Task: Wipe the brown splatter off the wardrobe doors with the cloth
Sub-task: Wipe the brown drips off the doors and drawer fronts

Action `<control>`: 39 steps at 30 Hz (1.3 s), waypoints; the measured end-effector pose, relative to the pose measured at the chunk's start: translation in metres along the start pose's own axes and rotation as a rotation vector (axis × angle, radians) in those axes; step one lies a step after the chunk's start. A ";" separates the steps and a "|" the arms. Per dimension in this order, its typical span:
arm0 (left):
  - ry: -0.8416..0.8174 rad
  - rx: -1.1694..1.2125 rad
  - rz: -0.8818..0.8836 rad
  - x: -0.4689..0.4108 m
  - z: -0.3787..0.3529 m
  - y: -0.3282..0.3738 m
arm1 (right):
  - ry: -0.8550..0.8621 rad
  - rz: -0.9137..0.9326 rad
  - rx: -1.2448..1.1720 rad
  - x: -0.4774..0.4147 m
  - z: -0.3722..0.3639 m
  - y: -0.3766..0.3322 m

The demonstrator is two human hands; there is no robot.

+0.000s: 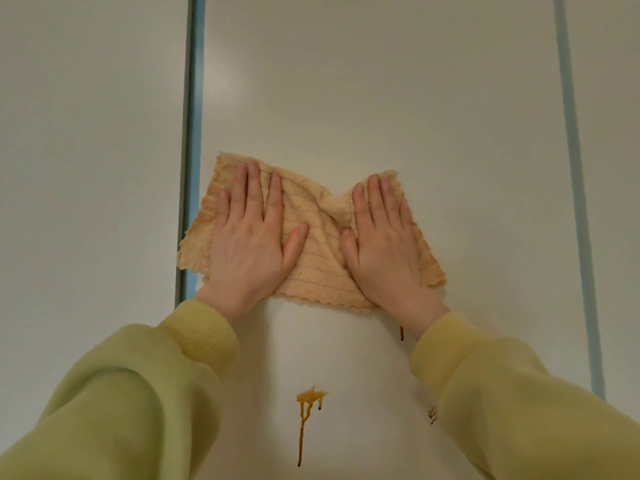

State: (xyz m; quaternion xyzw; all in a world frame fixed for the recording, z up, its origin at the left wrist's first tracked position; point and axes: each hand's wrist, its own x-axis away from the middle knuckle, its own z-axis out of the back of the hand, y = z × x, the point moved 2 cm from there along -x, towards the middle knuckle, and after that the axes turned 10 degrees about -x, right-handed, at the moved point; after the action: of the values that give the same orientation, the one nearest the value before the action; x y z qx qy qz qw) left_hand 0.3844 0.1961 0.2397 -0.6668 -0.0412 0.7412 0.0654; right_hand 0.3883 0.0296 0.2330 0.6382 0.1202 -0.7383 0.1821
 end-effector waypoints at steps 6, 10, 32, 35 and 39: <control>-0.059 0.003 0.053 0.036 -0.002 0.028 | 0.022 0.148 0.076 0.022 0.005 0.016; -0.057 -0.001 0.115 0.042 -0.005 0.056 | 0.016 0.092 0.085 0.030 0.018 0.045; 0.019 -0.001 0.043 0.012 -0.016 0.238 | -0.007 -0.155 0.040 0.066 0.093 0.211; -0.006 -0.003 0.033 0.012 -0.014 0.237 | 0.025 -0.168 0.023 0.070 0.090 0.211; -0.026 -0.014 -0.015 0.018 -0.014 0.237 | 0.078 -0.237 -0.022 0.090 0.085 0.211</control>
State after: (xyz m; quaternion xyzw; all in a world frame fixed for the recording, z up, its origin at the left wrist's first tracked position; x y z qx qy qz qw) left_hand 0.3863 -0.0356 0.1850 -0.6571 -0.0523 0.7491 0.0661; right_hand 0.3903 -0.2069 0.1694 0.6457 0.2098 -0.7279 0.0959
